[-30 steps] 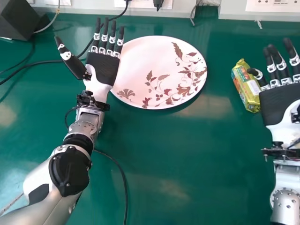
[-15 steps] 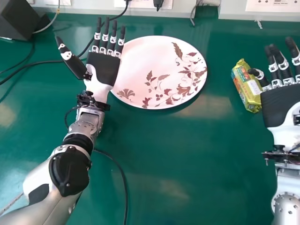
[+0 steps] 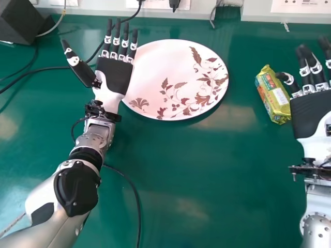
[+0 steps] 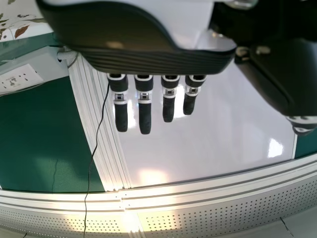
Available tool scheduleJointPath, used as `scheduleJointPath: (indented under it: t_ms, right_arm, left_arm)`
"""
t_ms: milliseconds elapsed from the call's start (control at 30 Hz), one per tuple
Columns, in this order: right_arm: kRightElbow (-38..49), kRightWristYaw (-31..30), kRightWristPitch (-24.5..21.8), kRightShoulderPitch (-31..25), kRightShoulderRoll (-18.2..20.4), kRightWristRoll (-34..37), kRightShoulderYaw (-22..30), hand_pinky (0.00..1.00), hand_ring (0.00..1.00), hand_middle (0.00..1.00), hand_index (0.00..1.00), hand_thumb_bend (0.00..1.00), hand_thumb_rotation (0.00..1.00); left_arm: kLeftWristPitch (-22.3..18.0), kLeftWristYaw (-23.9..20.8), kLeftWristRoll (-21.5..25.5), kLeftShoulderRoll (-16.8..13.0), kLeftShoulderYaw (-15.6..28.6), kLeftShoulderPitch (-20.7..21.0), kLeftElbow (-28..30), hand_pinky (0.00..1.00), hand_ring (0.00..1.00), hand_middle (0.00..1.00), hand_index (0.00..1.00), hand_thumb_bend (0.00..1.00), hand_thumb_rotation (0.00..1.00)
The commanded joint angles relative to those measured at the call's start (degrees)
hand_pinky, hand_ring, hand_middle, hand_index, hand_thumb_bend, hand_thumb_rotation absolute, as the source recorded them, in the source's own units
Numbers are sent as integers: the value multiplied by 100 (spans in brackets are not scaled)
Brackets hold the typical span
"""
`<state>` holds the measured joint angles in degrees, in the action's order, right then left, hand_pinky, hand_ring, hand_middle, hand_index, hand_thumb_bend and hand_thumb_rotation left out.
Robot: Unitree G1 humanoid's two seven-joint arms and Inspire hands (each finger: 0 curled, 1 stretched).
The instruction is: Pick up biscuit and place it in the plate
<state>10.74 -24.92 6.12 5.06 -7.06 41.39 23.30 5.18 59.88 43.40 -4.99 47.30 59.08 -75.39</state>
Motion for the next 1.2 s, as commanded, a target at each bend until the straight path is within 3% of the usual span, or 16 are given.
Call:
scheduleJointPath:
  t_ms: [0, 233, 467, 767, 900, 1067, 1167]
  right_arm:
    - [193, 137, 144, -151, 99, -201, -75, 49, 61, 74, 86, 83, 28]
    - [687, 821, 378, -152, 289, -908, -281, 49, 61, 74, 85, 85, 26]
    - [900, 1338, 690, -104, 276, -1783, -445, 49, 61, 74, 85, 84, 25]
    - [1223, 1868, 760, -193, 205, -2769, -591, 48, 61, 73, 84, 85, 26]
    - [1348, 2016, 707, -195, 115, -3135, -617, 48, 61, 73, 85, 84, 26]
    - [1405, 2523, 723, -121, 24, -4299, -682, 48, 60, 73, 84, 84, 28]
    - [1467, 2766, 686, -78, -28, -4859, -741, 48, 60, 73, 84, 84, 28]
  left_arm:
    - [53, 56, -10, -52, -16, -89, -1, 81, 86, 96, 100, 100, 52]
    - [-8, 31, -58, -51, -58, -86, 10, 83, 89, 96, 100, 100, 49]
    - [-1, 31, -24, -22, -38, -66, 4, 87, 88, 96, 100, 100, 56]
    - [-65, -33, -43, -21, -49, -68, 5, 82, 86, 94, 100, 100, 59]
    - [-34, -2, -31, -20, -42, -67, 0, 84, 87, 96, 100, 99, 57]
    - [-89, -15, -51, -20, -54, -64, 0, 73, 85, 95, 100, 100, 64]
    - [-72, -25, -41, -22, -48, -66, -1, 72, 85, 94, 100, 100, 66]
